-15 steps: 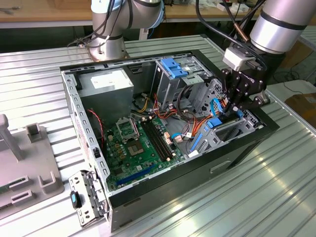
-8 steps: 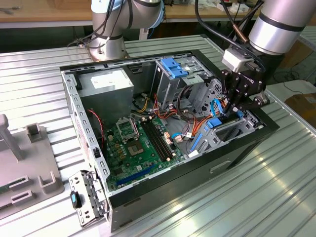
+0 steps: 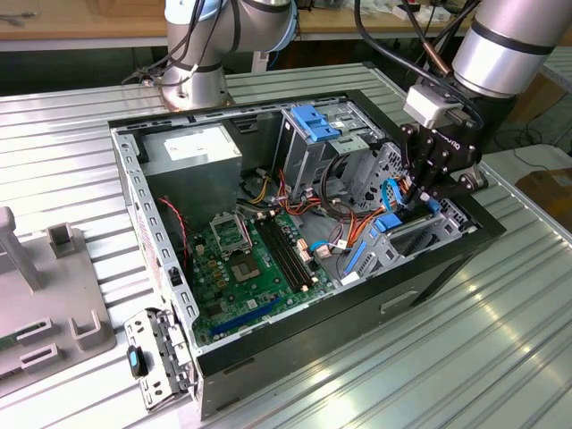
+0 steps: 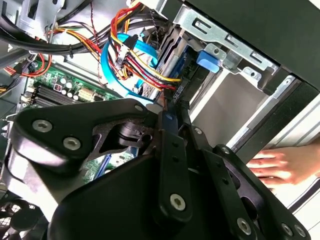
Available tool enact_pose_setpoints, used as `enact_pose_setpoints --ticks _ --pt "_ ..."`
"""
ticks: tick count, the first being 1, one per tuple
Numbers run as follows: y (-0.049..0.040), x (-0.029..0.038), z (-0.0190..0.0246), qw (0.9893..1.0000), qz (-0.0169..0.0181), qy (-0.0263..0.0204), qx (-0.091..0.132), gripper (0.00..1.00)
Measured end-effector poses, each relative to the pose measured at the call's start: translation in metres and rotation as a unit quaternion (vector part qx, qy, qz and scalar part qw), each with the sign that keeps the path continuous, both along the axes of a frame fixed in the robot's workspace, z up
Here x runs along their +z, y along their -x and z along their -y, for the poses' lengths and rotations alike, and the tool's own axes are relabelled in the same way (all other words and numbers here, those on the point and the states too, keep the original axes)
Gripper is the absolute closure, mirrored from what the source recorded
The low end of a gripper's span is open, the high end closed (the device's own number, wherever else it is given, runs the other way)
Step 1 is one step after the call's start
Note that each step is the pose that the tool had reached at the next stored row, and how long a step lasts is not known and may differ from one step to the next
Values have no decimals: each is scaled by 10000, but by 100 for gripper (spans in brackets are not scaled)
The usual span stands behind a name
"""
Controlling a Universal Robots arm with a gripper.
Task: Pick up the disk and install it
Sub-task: 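Insert the first disk wire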
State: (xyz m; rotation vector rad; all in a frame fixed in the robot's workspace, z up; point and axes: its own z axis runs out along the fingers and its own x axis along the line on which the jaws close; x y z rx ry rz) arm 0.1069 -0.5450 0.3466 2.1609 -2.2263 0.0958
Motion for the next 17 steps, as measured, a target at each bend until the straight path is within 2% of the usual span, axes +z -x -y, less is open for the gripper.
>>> enact_pose_setpoints --ticks 10,13,17 --pt "-41 0 0 10000 0 -1 0 84" --pt "-35 -1 1 10000 7 -17 1 84" --pt "-23 -9 9 10000 42 -19 0 84"
